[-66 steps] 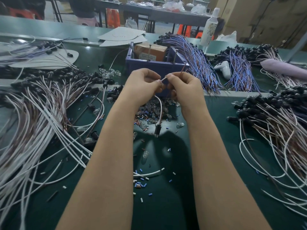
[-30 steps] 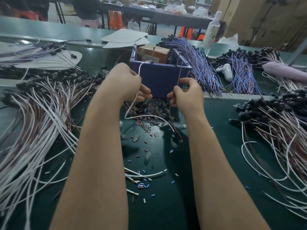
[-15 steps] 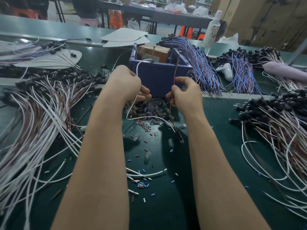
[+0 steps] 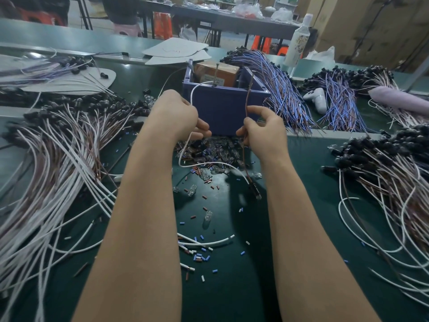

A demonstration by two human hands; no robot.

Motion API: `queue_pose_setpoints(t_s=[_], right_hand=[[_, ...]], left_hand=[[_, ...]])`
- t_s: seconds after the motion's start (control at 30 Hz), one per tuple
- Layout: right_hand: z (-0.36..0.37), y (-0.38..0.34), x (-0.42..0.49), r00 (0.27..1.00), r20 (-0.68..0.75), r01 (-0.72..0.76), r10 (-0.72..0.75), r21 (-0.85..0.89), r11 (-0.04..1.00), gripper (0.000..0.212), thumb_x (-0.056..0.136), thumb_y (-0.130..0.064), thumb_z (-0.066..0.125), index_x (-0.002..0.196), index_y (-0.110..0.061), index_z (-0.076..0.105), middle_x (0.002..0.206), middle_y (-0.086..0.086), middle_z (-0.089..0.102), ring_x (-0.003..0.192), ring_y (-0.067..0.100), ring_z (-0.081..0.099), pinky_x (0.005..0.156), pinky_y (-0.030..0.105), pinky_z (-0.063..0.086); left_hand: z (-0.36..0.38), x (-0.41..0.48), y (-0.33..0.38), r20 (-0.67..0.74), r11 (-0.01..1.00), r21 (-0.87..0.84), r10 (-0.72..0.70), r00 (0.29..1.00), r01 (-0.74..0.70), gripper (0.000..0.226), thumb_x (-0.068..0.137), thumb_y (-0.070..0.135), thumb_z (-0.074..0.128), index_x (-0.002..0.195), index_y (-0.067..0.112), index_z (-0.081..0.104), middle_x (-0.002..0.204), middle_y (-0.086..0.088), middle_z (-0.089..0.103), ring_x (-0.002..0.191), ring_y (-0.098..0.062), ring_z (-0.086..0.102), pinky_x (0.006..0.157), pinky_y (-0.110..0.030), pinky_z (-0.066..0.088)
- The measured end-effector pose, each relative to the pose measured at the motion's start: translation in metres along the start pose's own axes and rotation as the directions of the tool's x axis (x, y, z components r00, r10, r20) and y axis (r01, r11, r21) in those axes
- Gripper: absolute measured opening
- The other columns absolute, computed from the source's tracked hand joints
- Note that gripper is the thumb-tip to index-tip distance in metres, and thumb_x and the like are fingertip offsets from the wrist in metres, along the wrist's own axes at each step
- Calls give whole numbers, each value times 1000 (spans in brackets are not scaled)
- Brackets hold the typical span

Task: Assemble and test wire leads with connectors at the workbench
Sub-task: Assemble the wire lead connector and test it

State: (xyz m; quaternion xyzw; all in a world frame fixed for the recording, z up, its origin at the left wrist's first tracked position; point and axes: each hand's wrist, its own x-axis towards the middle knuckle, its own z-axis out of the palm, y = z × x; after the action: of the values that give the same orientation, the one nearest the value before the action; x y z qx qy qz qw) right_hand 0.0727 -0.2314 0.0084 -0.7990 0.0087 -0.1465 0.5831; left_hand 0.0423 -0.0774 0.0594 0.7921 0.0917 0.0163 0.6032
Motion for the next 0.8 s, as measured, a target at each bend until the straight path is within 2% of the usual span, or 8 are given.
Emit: queue_pose_setpoints(t_s=[0.13, 0.23, 0.33, 0.47, 0.63, 0.8], right_hand=[[-4, -1, 0, 999, 31, -48, 45, 96, 994, 20, 95, -6, 47, 110, -18, 55, 61, 1, 64, 42, 5, 48, 52, 22, 45], [-4, -2, -2, 996, 68, -70, 62, 133, 989, 20, 96, -5, 46, 109, -18, 52, 62, 3, 64, 39, 4, 48, 43, 16, 42], [-3, -4, -3, 993, 97, -82, 68, 158, 984, 20, 97, -4, 45, 110, -17, 51, 64, 5, 64, 38, 4, 49, 42, 16, 43], [-2, -5, -3, 992, 105, -83, 67, 156, 984, 20, 97, -4, 44, 111, -18, 50, 64, 5, 64, 39, 4, 49, 43, 15, 43], [-1, -6, -3, 993, 99, -71, 56, 146, 987, 21, 97, -4, 45, 112, -18, 51, 64, 4, 64, 38, 4, 49, 43, 15, 42], [0, -5, -3, 995, 93, -57, 45, 138, 989, 22, 97, -4, 45, 112, -18, 51, 64, 4, 63, 38, 3, 48, 42, 15, 41]], left_hand=[[0, 0, 0, -12, 1000, 12, 9, 1000, -9, 13, 96, -6, 33, 96, 1, 44, 71, -16, 66, 61, -21, 69, 54, -23, 57], [0, 1, -1, -19, 1000, 17, 18, 1000, -18, 13, 96, -5, 34, 100, 1, 44, 70, -15, 66, 62, -20, 70, 57, -25, 58], [0, 1, 0, -23, 999, 23, 27, 999, -26, 11, 97, -4, 34, 101, 1, 44, 71, -15, 66, 64, -21, 71, 57, -25, 58], [1, 1, 0, -28, 999, 35, 32, 999, -31, 14, 97, -3, 35, 90, 2, 45, 71, -15, 67, 66, -22, 71, 58, -25, 57], [2, 3, -1, -44, 999, 26, 27, 999, -26, 12, 96, -4, 35, 104, 1, 43, 71, -15, 66, 67, -23, 71, 59, -26, 58], [-2, 4, -3, -75, 1000, 22, 5, 997, -4, 17, 96, -5, 35, 84, 3, 45, 75, -19, 67, 69, -26, 71, 63, -29, 59]])
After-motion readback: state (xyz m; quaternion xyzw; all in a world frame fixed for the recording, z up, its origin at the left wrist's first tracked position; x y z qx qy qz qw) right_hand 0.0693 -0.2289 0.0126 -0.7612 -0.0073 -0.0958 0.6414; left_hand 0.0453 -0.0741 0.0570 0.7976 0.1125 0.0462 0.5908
